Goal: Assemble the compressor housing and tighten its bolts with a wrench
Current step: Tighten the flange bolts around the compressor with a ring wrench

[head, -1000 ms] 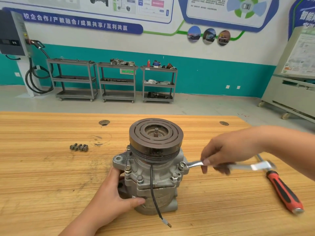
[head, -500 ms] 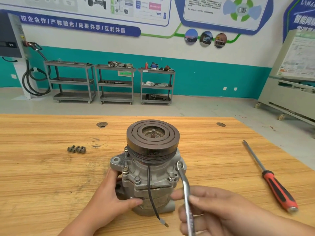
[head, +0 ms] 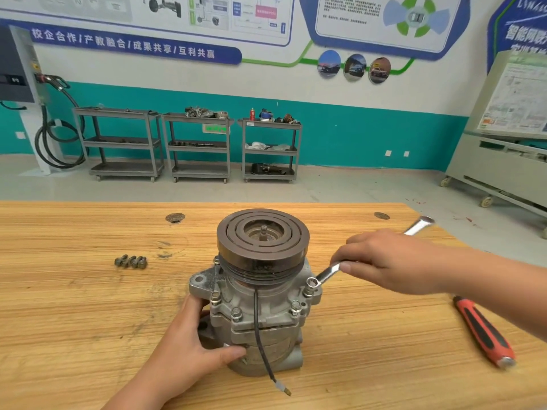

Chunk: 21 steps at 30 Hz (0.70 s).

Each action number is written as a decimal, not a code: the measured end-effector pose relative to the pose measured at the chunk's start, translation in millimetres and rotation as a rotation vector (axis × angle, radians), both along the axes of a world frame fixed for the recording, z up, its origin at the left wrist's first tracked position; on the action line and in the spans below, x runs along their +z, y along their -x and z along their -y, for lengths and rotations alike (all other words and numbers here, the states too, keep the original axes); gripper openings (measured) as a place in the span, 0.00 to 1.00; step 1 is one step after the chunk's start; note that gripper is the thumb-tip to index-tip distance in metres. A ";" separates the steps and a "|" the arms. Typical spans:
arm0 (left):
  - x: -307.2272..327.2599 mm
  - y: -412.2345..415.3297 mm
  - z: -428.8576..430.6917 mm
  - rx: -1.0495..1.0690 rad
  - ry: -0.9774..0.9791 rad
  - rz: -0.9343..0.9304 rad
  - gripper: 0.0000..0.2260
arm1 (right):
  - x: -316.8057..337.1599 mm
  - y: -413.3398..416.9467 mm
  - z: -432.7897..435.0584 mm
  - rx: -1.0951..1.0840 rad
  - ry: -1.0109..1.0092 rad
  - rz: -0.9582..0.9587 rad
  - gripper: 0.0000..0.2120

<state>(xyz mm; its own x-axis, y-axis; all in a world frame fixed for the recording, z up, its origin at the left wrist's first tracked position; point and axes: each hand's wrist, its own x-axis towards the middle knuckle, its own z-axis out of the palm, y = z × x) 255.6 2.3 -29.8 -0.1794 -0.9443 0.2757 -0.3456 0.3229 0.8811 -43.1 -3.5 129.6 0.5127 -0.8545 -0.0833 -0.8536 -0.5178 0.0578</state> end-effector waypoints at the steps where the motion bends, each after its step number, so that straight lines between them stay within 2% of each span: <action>1: 0.1 -0.1 0.3 0.001 0.000 0.003 0.41 | 3.0 -1.3 5.0 0.006 -0.034 -0.011 0.20; 7: -0.1 -0.6 0.5 0.002 -0.012 0.010 0.41 | 12.1 -12.8 23.0 0.045 -0.180 -0.070 0.18; 12: 0.6 0.0 0.1 -0.003 -0.006 0.001 0.41 | 14.1 -9.4 21.6 -0.077 -0.392 0.029 0.15; 14: 0.8 0.5 0.3 -0.005 -0.008 -0.003 0.41 | 14.1 -8.3 13.8 -0.161 -0.537 0.103 0.14; 16: 1.5 1.1 0.3 -0.003 -0.009 -0.004 0.41 | 9.0 -10.5 -0.1 -0.285 -0.832 0.346 0.14; 18: 1.9 1.1 0.4 0.002 -0.006 0.001 0.41 | -2.5 -20.4 -21.3 -0.407 -1.088 0.732 0.14; 21: 2.8 0.7 -0.5 0.007 -0.018 0.004 0.44 | -27.6 -42.0 -51.5 -0.523 -1.144 1.251 0.15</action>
